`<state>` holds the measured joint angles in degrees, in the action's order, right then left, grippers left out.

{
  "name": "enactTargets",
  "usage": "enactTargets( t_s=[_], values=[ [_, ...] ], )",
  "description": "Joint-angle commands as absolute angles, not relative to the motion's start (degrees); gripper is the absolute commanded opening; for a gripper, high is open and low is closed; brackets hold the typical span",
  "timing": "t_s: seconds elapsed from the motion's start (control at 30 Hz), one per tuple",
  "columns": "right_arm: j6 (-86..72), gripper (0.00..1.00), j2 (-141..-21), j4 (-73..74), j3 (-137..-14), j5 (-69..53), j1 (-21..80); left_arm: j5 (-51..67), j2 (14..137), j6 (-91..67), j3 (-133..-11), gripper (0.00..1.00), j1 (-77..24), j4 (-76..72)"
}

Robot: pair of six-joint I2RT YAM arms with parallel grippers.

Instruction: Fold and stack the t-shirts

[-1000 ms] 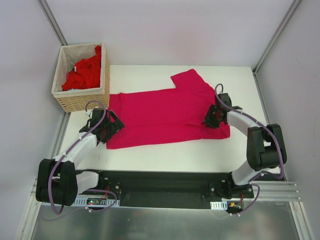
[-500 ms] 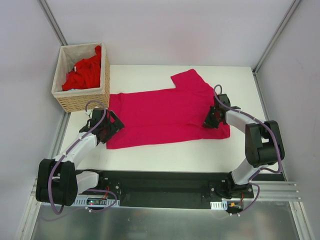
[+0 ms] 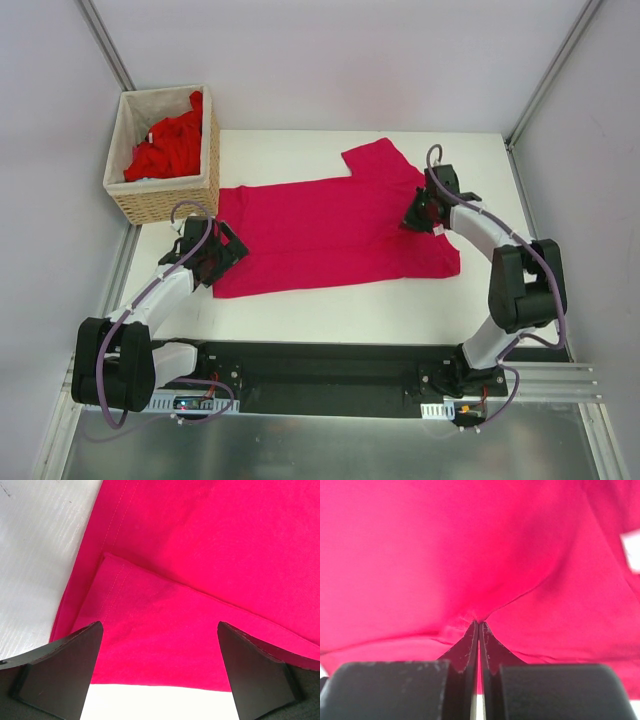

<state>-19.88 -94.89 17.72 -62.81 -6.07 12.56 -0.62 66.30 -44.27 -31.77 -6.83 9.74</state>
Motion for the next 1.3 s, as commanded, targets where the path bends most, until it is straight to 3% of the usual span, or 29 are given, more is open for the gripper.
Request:
enactTargets(
  t_s=[0.0,0.2,0.23,0.3,0.33,0.4,0.43,0.53,0.93,1.27],
  values=[
    [-19.6,0.01,-97.73,19.95,-69.25,-6.5,14.41,-1.93,66.01,-43.86,-31.64,0.99,-7.29,9.4],
    [-20.3,0.05,-103.35,18.73,-73.73,-6.94,16.61,-1.85,66.27,-43.68,-31.73,0.99,-7.29,9.23],
    [-20.48,0.19,-104.84,18.29,-74.18,-7.12,17.05,-1.76,66.44,-43.68,-31.73,0.99,-7.29,9.32],
    [-20.74,0.39,-106.87,17.67,-75.84,-7.64,18.19,-1.67,66.36,-43.51,-31.64,0.99,-7.29,9.32],
    [-20.74,0.56,-107.57,17.41,-76.28,-7.91,18.54,-1.67,66.36,-43.42,-31.64,0.99,-7.29,9.32],
    [-20.74,0.7,-109.07,16.36,-76.64,-7.47,19.33,-1.67,66.36,-43.33,-31.47,0.99,-7.29,9.32],
    [-20.74,0.82,-109.25,15.91,-76.29,-6.69,19.51,-1.76,66.1,-43.33,-31.46,0.99,-7.29,9.32],
    [-20.04,0.92,-107.23,13.8,-74.54,-4.93,19.6,-1.67,66.01,-43.24,-31.2,0.99,-7.29,9.32],
    [-13.62,1.0,-82.03,22.14,-61.36,7.29,18.81,5.89,69.86,-40.87,-34.01,0.99,-11.06,9.32],
    [-14.33,1.0,-77.69,20.66,-46.5,0.62,6.95,4.05,68.47,-41.13,-33.75,0.99,-13.01,10.98]
  ],
)
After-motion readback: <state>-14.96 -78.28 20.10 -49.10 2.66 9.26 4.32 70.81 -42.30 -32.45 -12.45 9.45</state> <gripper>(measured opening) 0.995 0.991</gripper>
